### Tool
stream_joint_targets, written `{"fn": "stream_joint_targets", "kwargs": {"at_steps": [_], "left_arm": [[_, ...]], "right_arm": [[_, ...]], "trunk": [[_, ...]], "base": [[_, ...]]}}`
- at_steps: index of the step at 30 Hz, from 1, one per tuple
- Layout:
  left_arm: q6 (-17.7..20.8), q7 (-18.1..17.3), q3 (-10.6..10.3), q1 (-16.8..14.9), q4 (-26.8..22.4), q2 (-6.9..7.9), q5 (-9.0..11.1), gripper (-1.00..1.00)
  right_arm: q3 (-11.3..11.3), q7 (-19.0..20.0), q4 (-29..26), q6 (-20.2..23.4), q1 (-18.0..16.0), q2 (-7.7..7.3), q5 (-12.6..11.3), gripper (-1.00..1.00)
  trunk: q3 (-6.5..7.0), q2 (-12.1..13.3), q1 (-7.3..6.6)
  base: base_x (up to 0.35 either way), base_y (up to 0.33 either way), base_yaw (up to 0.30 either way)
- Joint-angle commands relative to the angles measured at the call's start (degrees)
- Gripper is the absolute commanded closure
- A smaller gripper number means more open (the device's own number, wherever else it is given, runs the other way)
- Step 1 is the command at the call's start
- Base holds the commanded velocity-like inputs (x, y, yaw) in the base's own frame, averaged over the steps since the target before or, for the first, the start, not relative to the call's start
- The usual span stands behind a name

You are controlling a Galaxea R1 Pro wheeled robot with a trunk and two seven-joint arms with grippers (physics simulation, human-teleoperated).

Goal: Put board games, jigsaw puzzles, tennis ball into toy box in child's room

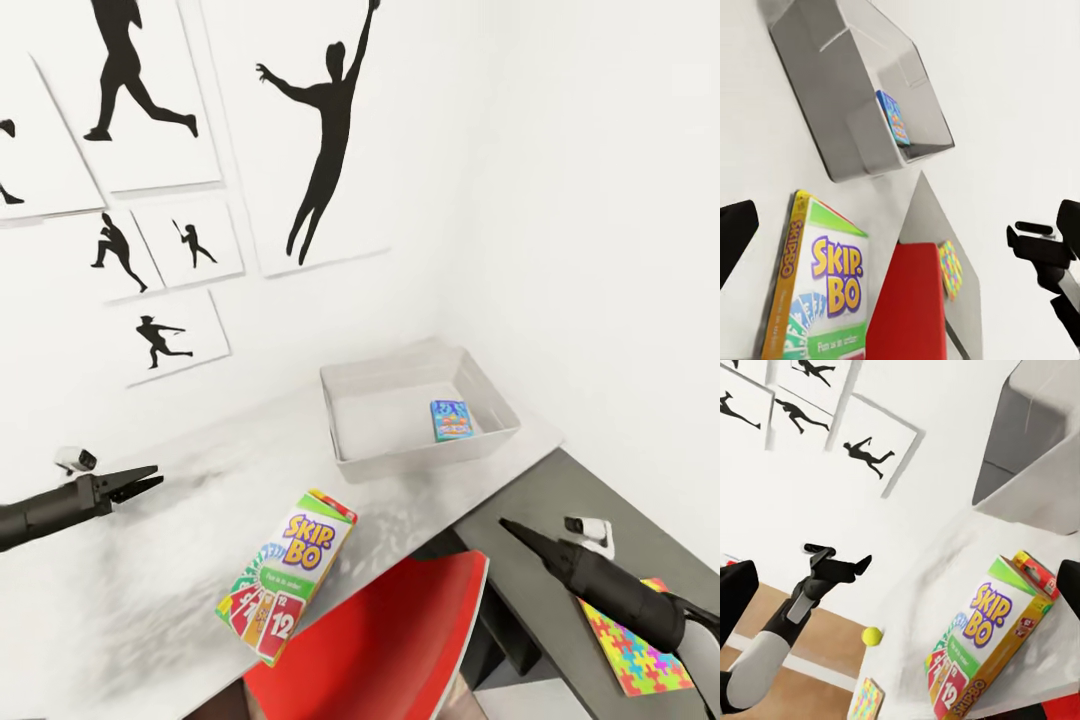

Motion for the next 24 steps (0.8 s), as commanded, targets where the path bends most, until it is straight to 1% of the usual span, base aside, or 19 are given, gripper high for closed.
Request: {"fn": "stream_joint_targets", "kwargs": {"at_steps": [1,3,7,11,16,24], "left_arm": [[0.5,-0.3,0.5,0.1,0.1,0.25,-0.1,-1.0],[0.4,-0.3,1.0,0.2,0.1,0.43,-0.1,-1.0],[0.2,-0.3,1.3,0.2,0.2,0.32,-0.1,-1.0],[0.0,-0.3,1.4,0.2,0.1,0.24,-0.1,-1.0],[-0.1,-0.3,1.4,0.2,0.0,0.17,-0.1,-1.0],[-0.1,-0.3,1.4,0.2,-0.1,0.19,-0.1,-1.0]], "right_arm": [[-0.1,0.2,0.0,-0.5,0.4,0.21,-0.2,-1.0],[-0.2,0.4,0.1,-1.3,0.8,0.45,0.0,-1.0],[-0.5,0.9,-0.4,-1.9,1.2,0.52,0.0,-1.0],[-1.5,1.4,0.1,-2.0,1.3,0.59,-0.1,-1.0],[-2.7,0.9,0.3,-2.0,1.3,0.61,0.1,-1.0],[-2.9,0.8,0.3,-2.1,1.3,0.61,0.1,-1.0]], "trunk": [[0.0,-0.1,0.04],[0.19,-0.1,0.04],[0.56,-0.1,0.04],[0.93,-0.1,0.04],[1.4,-0.1,0.04],[2.15,-0.1,0.04]], "base": [[0.0,0.0,0.0],[-0.018,0.0,0.0],[-0.041,0.0,0.0],[-0.01,0.0,0.0],[-0.002,0.0,0.0],[0.0,0.0,0.0]]}}
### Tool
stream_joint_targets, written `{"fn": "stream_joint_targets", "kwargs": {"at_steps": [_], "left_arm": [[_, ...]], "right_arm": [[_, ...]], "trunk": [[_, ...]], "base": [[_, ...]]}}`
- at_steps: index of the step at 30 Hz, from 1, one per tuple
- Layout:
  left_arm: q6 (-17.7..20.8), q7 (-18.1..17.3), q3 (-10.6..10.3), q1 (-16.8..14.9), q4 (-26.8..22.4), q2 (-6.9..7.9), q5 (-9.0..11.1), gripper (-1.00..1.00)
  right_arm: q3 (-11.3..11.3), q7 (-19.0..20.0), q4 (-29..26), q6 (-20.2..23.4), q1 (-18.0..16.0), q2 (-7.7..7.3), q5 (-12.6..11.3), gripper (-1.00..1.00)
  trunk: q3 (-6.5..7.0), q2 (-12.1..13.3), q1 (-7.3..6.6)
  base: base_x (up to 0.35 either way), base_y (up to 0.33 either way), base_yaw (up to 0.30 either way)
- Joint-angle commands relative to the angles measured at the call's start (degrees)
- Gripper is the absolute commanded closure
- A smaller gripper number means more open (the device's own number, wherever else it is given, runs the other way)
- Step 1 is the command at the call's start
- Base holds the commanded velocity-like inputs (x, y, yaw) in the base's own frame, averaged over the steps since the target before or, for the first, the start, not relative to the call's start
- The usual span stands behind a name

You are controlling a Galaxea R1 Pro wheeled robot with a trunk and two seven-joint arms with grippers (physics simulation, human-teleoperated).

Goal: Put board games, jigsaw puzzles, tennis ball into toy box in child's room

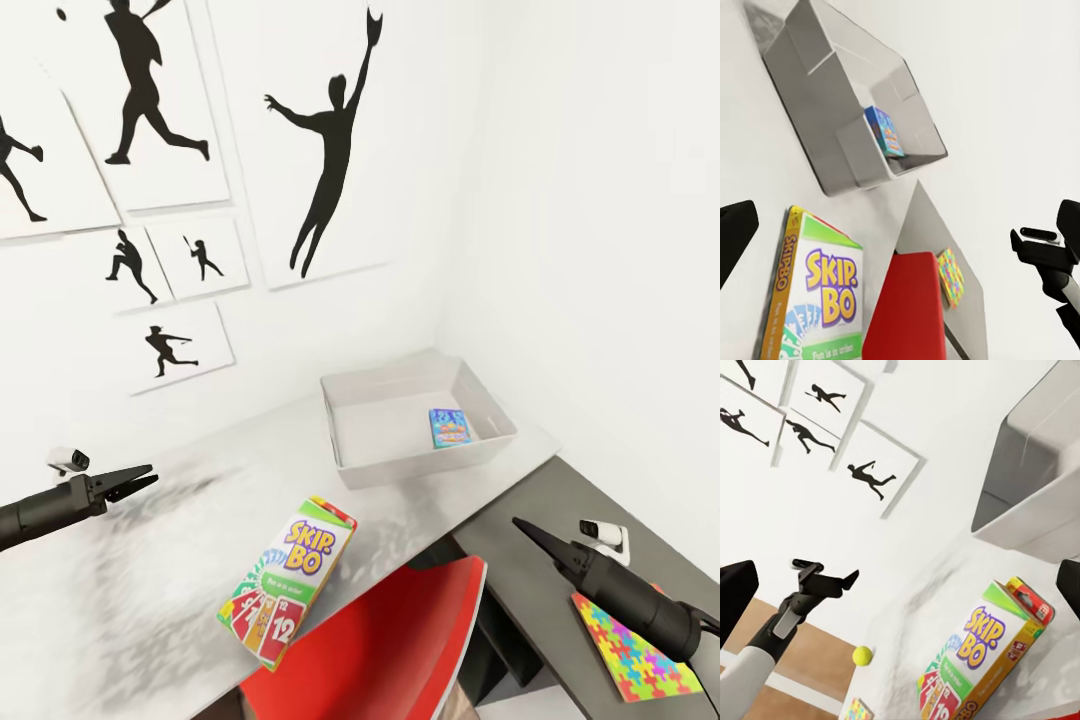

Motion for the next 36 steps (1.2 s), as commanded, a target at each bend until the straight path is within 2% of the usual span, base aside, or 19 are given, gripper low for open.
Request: {"fn": "stream_joint_targets", "kwargs": {"at_steps": [1,27,36], "left_arm": [[0.6,-0.3,0.0,0.0,0.0,0.0,-0.1,-1.0],[0.6,-0.3,0.0,0.0,0.0,-0.13,-0.1,-1.0],[0.6,-0.3,0.0,0.0,0.0,-0.13,-0.1,-1.0]], "right_arm": [[0.0,0.0,0.0,0.4,0.0,-0.01,-0.3,-1.0],[-0.1,0.2,0.2,0.3,0.0,-0.01,-0.6,-1.0],[-0.1,0.8,0.2,0.3,0.0,-0.01,-0.7,-1.0]], "trunk": [[-0.01,-0.1,0.03],[0.39,-0.1,0.03],[0.4,-0.1,0.03]], "base": [[0.0,0.0,0.0],[-0.001,0.0,0.0],[-0.149,-0.002,0.0]]}}
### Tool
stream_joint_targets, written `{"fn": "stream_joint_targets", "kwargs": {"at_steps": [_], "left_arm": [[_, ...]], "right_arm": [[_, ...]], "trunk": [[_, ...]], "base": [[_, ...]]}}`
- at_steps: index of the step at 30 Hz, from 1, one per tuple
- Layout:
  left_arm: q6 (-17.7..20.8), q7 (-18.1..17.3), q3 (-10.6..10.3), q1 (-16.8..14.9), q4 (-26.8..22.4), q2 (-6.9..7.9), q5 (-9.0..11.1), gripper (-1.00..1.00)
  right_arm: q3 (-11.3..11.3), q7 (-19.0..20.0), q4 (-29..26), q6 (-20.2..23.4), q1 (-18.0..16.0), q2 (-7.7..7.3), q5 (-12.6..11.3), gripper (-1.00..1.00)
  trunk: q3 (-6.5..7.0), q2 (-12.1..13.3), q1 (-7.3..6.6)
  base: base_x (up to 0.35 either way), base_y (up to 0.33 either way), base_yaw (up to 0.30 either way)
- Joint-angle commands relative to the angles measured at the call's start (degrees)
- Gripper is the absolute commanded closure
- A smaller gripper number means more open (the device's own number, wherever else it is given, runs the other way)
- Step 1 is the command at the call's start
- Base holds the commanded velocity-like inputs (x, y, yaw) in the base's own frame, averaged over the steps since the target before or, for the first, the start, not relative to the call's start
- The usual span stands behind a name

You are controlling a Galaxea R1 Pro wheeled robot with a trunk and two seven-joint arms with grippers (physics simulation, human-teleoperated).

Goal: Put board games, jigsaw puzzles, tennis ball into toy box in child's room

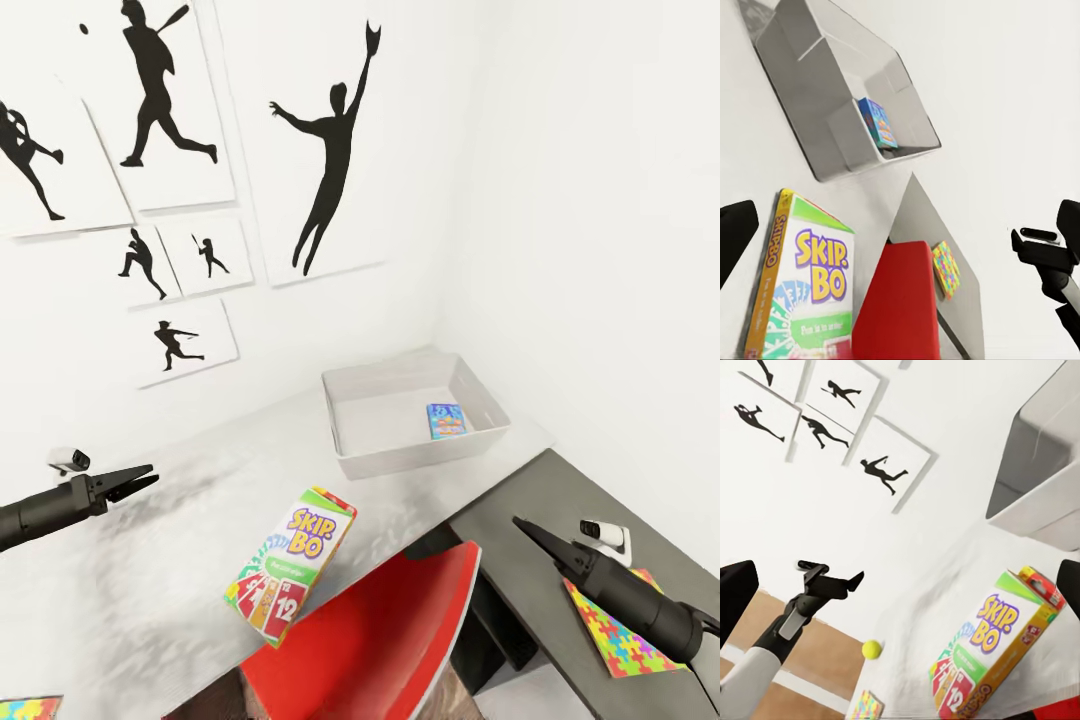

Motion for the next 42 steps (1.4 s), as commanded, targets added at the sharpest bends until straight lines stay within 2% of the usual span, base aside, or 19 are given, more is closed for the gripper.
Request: {"fn": "stream_joint_targets", "kwargs": {"at_steps": [1,9,22,42], "left_arm": [[0.6,-0.3,0.0,0.0,0.0,0.01,-0.1,-1.0],[0.6,-0.3,0.0,0.0,-0.1,0.09,-0.1,-1.0],[0.6,-0.3,0.0,0.0,-0.2,0.1,0.0,-1.0],[0.6,-0.3,0.0,0.0,-0.2,0.1,-0.1,-1.0]], "right_arm": [[0.0,0.0,0.0,0.4,0.0,-0.01,-0.3,-1.0],[-0.1,0.1,0.0,0.3,0.1,-0.01,-0.3,-1.0],[-0.1,0.5,0.0,-2.0,0.1,0.25,-0.2,-1.0],[-0.1,0.6,0.0,-2.2,0.1,0.25,-0.2,-1.0]], "trunk": [[-0.09,-0.1,0.01],[0.46,-0.1,0.01],[1.69,-0.1,0.01],[3.6,-0.1,0.01]], "base": [[-0.231,-0.048,0.0],[-0.131,-0.136,0.0],[-0.005,-0.088,0.0],[0.0,-0.072,0.0]]}}
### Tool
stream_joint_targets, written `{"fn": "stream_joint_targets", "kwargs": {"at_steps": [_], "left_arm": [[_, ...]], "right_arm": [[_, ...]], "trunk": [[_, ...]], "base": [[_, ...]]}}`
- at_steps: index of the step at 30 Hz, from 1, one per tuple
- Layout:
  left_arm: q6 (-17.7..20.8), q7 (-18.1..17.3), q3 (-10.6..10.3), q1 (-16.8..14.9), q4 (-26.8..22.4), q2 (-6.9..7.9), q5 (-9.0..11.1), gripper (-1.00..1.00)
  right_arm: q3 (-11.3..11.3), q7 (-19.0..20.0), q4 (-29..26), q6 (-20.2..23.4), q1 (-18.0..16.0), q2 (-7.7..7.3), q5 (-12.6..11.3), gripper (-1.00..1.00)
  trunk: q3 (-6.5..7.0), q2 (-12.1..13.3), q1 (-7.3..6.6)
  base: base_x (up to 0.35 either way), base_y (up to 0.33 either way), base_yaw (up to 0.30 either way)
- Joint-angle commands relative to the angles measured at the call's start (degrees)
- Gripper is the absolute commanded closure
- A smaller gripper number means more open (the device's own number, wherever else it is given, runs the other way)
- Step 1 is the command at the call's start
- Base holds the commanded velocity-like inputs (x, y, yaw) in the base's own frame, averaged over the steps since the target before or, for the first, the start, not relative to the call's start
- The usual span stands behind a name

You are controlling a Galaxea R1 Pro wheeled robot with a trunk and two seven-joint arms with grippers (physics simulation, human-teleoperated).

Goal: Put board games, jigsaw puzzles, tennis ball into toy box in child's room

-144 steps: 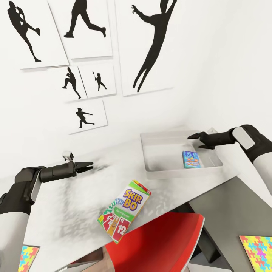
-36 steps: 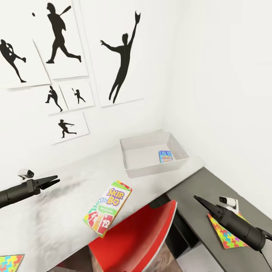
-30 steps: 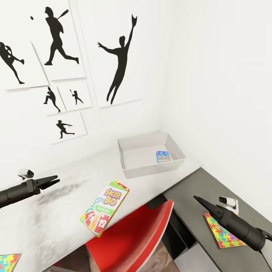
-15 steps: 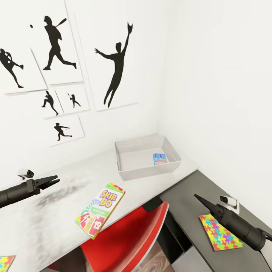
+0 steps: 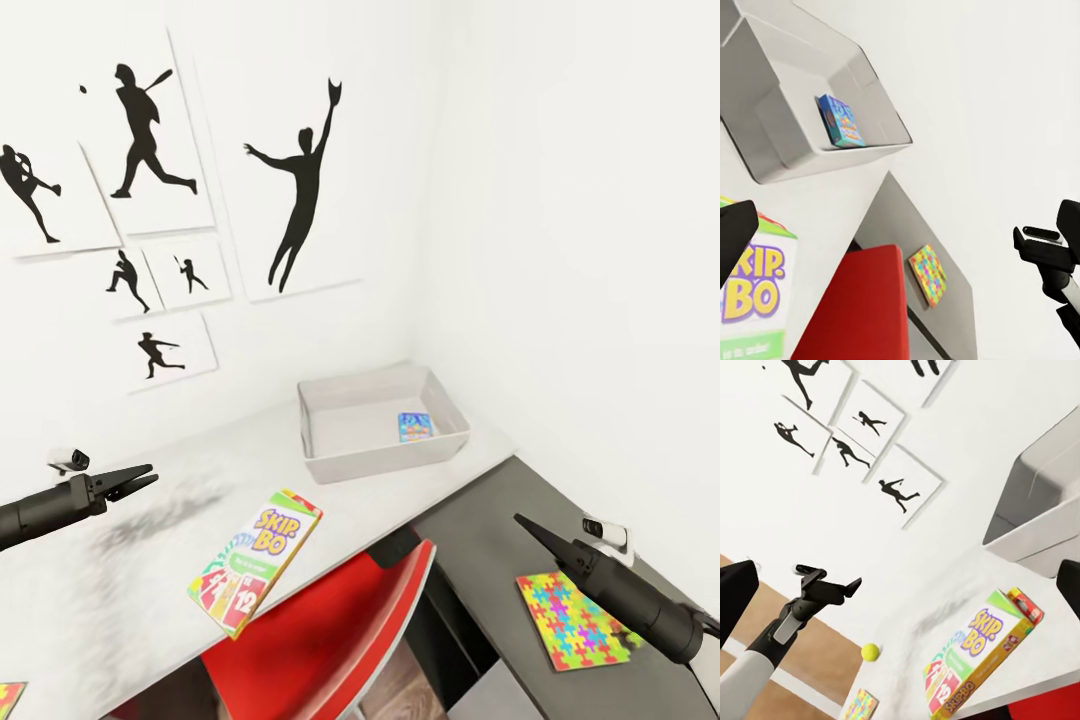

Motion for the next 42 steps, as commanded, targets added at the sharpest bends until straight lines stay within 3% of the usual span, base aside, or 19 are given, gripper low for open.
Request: {"fn": "stream_joint_targets", "kwargs": {"at_steps": [1,42], "left_arm": [[0.6,-0.3,0.0,-0.1,0.0,0.01,-0.1,-1.0],[0.6,-0.3,0.1,0.0,0.1,0.14,0.0,-1.0]], "right_arm": [[0.0,0.0,0.0,0.4,0.0,-0.02,-0.3,-1.0],[0.0,0.0,0.0,0.4,0.2,-0.02,-0.1,-1.0]], "trunk": [[-0.01,-0.1,0.04],[3.9,-0.1,0.04]], "base": [[0.0,-0.072,0.0],[-0.022,-0.022,0.0]]}}
